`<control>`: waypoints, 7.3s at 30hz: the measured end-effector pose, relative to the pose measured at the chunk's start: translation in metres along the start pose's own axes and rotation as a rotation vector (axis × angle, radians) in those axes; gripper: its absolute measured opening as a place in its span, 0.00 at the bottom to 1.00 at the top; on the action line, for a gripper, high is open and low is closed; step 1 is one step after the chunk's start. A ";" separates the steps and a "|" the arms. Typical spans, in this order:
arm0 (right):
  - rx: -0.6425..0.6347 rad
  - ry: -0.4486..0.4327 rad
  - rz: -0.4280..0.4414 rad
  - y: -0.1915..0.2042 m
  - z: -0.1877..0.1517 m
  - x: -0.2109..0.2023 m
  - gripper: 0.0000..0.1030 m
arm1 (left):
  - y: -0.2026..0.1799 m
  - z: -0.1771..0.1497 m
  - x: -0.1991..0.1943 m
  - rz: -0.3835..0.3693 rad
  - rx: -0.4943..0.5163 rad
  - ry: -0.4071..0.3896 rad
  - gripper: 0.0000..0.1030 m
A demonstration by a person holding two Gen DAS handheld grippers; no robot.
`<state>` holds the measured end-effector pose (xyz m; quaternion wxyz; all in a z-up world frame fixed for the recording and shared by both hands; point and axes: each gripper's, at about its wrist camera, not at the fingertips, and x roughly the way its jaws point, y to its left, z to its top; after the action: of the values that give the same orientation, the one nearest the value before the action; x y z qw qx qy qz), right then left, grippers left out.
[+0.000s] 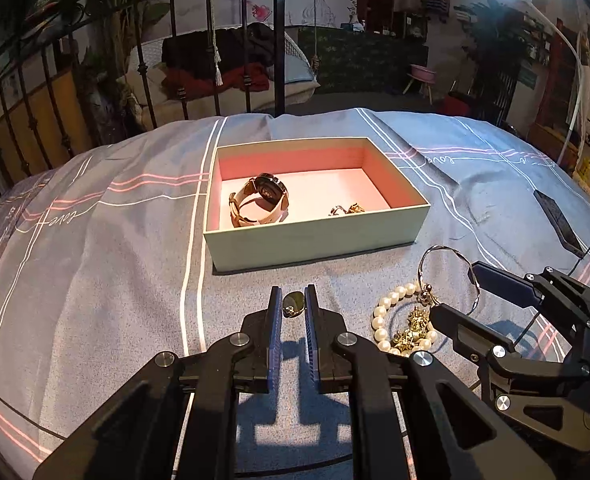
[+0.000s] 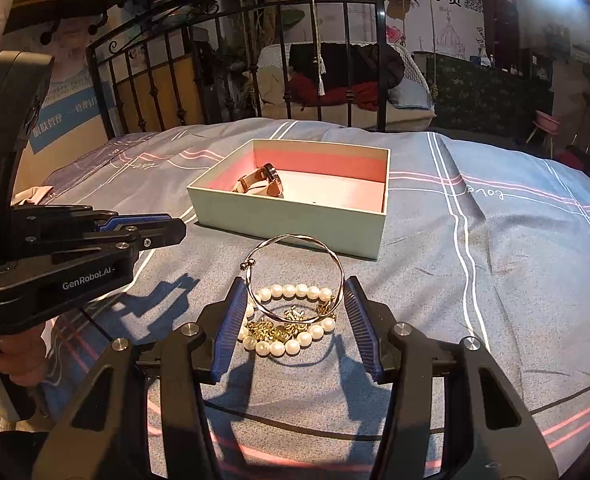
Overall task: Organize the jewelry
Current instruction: 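Carry charm and silver bangle into the box and open both grippers, then move both grippers back over the pearl bracelet on the bedspread, then grasp the pearl bracelet with the left gripper while the right gripper grasps a gold charm, then carry pearl bracelet and gold charm into the box and open both grippers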
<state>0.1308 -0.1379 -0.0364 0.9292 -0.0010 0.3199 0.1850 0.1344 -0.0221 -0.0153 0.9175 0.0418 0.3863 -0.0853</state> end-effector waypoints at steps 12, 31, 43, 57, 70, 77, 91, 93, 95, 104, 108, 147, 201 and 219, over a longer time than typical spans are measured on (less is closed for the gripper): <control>-0.030 -0.058 -0.021 -0.009 0.048 0.019 0.49 | -0.003 0.044 0.016 0.027 0.021 -0.040 0.11; -0.003 0.005 -0.038 -0.032 0.101 0.087 0.49 | 0.010 0.105 0.073 0.052 0.000 0.002 0.11; -0.018 0.067 -0.013 -0.030 0.102 0.120 0.49 | 0.012 0.109 0.100 0.060 0.017 0.044 0.11; -0.017 0.088 0.014 -0.027 0.097 0.131 0.49 | 0.015 0.106 0.114 0.062 0.015 0.068 0.11; -0.007 0.105 0.037 -0.027 0.095 0.135 0.50 | 0.014 0.103 0.117 0.078 0.020 0.079 0.11; -0.005 0.102 0.038 -0.028 0.095 0.133 0.50 | 0.015 0.103 0.115 0.086 0.017 0.080 0.14; 0.023 0.037 0.004 -0.030 0.077 0.069 0.57 | 0.005 0.090 0.054 0.049 -0.006 -0.005 0.47; 0.040 0.032 0.000 -0.033 0.066 0.055 0.57 | -0.001 0.081 0.043 0.034 -0.008 -0.012 0.48; 0.054 0.036 -0.017 -0.036 0.055 0.042 0.57 | -0.007 0.067 0.032 0.017 -0.009 -0.012 0.49; 0.124 0.123 -0.065 -0.051 -0.005 0.023 0.57 | -0.031 -0.010 0.019 -0.057 -0.007 0.099 0.50; 0.126 0.129 -0.058 -0.050 -0.009 0.022 0.57 | -0.043 -0.014 0.024 -0.045 0.033 0.110 0.50; 0.153 0.118 -0.020 -0.057 -0.012 0.021 0.58 | -0.074 -0.015 0.057 0.007 0.236 0.156 0.09; -0.061 0.103 0.108 -0.006 0.001 0.018 0.14 | 0.018 0.022 -0.011 -0.191 -0.159 0.047 0.09; -0.064 0.005 0.084 -0.015 0.068 0.032 0.14 | 0.006 0.082 -0.004 -0.153 -0.082 -0.028 0.09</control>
<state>0.1996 -0.1328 -0.0030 0.9194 -0.0177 0.3158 0.2337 0.1907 -0.0271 0.0451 0.9145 -0.0264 0.3788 -0.1400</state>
